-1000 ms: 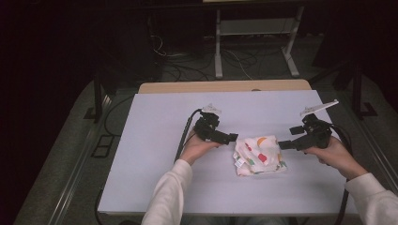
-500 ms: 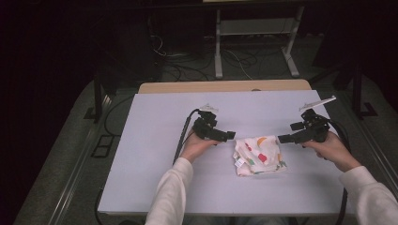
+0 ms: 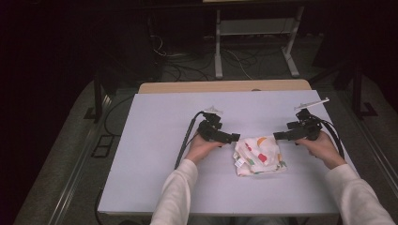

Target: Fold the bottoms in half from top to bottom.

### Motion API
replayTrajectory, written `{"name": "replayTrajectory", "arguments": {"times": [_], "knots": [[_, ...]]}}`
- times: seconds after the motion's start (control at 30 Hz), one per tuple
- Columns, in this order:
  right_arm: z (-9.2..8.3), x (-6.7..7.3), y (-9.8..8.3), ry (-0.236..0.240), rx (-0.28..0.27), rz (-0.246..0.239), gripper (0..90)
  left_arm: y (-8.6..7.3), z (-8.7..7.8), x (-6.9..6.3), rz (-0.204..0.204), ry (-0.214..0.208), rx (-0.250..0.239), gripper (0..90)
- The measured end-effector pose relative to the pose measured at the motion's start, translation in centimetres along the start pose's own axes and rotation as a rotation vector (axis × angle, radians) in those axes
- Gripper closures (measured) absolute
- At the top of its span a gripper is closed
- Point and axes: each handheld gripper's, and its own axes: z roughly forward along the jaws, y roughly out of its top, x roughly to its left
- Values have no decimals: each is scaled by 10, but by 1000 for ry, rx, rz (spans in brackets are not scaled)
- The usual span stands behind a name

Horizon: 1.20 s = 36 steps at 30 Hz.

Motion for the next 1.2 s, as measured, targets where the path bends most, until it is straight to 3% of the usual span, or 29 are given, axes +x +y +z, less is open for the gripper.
{"name": "replayTrajectory", "arguments": {"times": [0.4,0.6,0.8,1.0,1.2], "knots": [[16,-5,-5,7,3,20,0,-4,11,-2,-3,-36,14,0],[18,-10,-11,23,-14,27,91,-6,20,-1,-37,-79,38,0],[18,-15,-16,39,-18,38,218,-10,27,3,-78,-86,65,0],[17,-18,-16,55,-52,46,346,-11,29,4,-89,-86,58,109],[26,-15,-16,61,-21,21,433,-12,30,8,-108,-96,49,257]]}}
